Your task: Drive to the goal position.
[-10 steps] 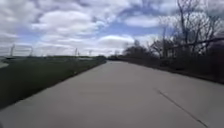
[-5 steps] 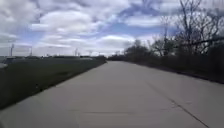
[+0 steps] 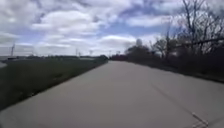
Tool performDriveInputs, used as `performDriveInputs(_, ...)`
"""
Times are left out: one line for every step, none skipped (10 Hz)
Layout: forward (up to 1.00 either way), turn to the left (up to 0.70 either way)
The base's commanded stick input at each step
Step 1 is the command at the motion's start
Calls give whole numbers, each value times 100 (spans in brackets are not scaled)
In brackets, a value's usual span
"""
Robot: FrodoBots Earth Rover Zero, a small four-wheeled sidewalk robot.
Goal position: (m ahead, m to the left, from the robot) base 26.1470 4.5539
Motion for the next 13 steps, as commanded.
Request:
performDriveInputs(95,0)
performDriveInputs(95,0)
performDriveInputs(95,0)
performDriveInputs(95,0)
performDriveInputs(95,0)
performDriveInputs(95,0)
performDriveInputs(95,0)
performDriveInputs(95,0)
performDriveInputs(95,0)
performDriveInputs(95,0)
performDriveInputs(95,0)
performDriveInputs(95,0)
performDriveInputs(95,0)
